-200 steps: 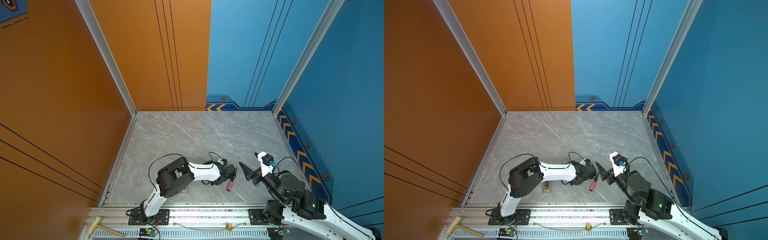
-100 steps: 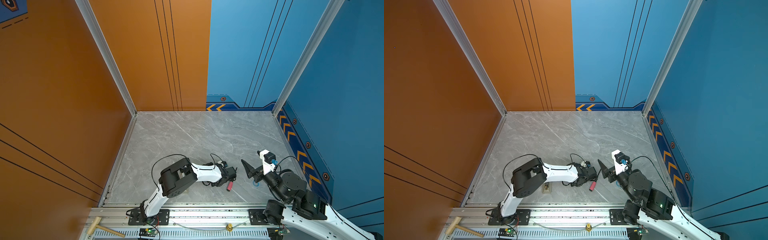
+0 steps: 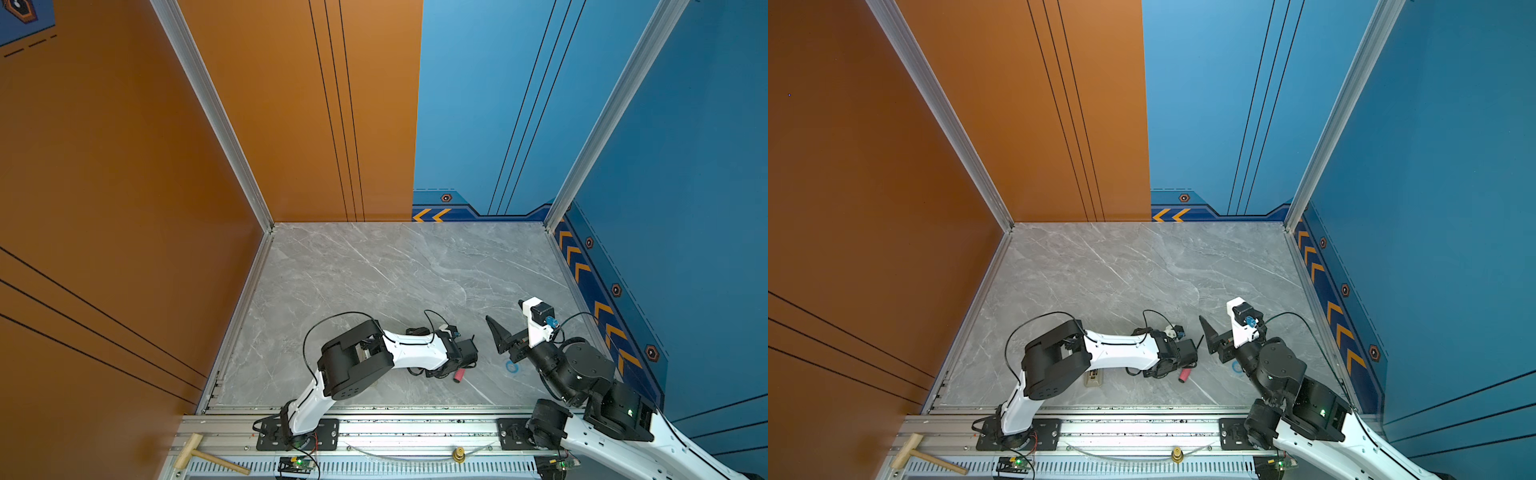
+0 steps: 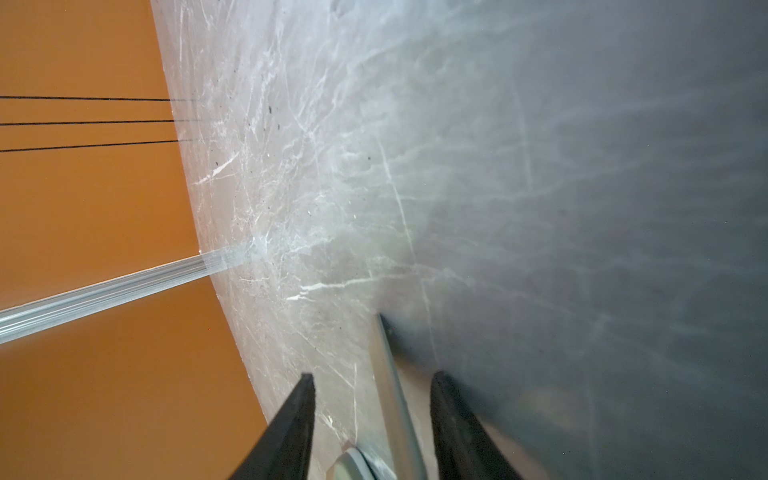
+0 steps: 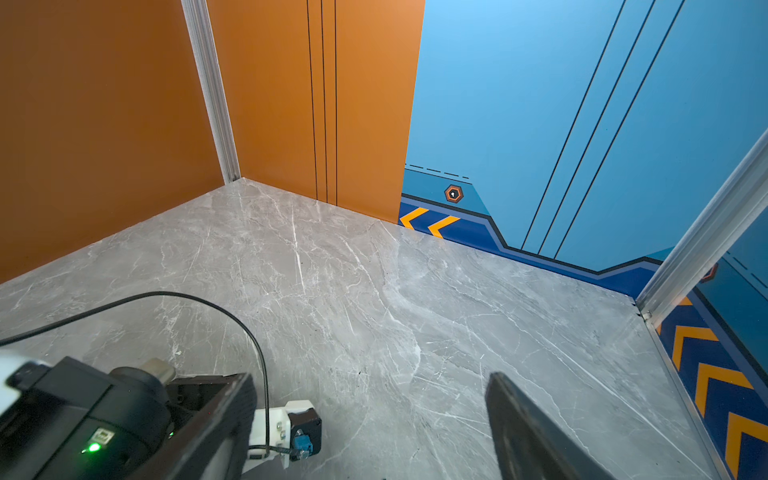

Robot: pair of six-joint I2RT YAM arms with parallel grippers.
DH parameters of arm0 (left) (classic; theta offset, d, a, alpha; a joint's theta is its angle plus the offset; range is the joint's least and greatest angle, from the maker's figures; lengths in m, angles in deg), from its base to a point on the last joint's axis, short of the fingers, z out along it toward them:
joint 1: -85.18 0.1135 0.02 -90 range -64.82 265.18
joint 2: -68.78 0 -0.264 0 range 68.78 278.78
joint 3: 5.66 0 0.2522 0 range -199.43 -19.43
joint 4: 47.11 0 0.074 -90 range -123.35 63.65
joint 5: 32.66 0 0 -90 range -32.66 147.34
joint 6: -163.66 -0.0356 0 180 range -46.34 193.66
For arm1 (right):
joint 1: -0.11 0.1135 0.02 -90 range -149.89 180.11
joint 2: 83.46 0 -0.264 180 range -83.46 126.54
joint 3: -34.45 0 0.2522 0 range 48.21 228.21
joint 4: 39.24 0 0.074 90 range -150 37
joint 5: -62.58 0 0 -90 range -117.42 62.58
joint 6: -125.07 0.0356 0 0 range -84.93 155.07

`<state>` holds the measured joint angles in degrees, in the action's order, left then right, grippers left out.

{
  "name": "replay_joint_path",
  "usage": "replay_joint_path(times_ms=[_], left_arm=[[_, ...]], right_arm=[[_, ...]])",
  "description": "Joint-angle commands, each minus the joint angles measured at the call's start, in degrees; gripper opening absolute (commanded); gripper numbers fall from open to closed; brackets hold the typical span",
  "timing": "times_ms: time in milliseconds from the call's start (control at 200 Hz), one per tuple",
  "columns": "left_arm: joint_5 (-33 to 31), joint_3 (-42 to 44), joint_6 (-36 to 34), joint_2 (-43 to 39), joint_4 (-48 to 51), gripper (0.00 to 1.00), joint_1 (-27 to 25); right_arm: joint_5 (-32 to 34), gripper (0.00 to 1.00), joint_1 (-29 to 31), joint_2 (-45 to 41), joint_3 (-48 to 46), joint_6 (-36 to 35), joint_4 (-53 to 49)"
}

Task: Load the batteries into the remote control

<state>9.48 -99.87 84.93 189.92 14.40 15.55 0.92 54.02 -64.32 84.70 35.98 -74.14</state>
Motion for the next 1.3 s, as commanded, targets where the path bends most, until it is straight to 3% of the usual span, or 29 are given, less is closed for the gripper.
replay_joint_path(times_ms=[0,325,496,656,851,946,1081,1292], left_arm=[[8.85,-0.15,3.24,-2.48,2.00,0.51,-1.17],[19.12,0.45,6.90,-9.78,2.18,0.56,-2.25],[25.23,4.77,11.34,-20.82,2.40,0.57,-0.24],[33.82,13.30,15.75,-36.24,2.38,0.61,6.76],[43.43,25.99,19.08,-53.80,1.89,0.83,20.08],[48.51,31.82,20.66,-60.64,-0.38,0.85,26.72],[51.83,38.16,23.76,-65.09,-3.59,0.91,31.10],[54.63,45.46,28.72,-66.04,-10.52,0.91,32.28]], right_arm=[[-0.12,0.85,-0.98,0.87,1.60,0.21,-2.35],[1.08,0.89,-4.93,3.04,4.72,3.58,-8.96],[-0.32,0.90,-6.48,8.33,7.80,5.64,-14.52],[-5.16,0.94,-7.48,14.63,10.48,7.22,-16.61],[-12.50,1.00,-9.19,26.71,14.85,10.76,-19.29],[-15.78,1.00,-9.23,32.02,16.15,12.51,-18.96],[-18.02,1.00,-8.20,36.30,16.10,14.28,-16.16],[-17.84,1.00,-5.57,40.55,16.07,15.85,-14.67]])
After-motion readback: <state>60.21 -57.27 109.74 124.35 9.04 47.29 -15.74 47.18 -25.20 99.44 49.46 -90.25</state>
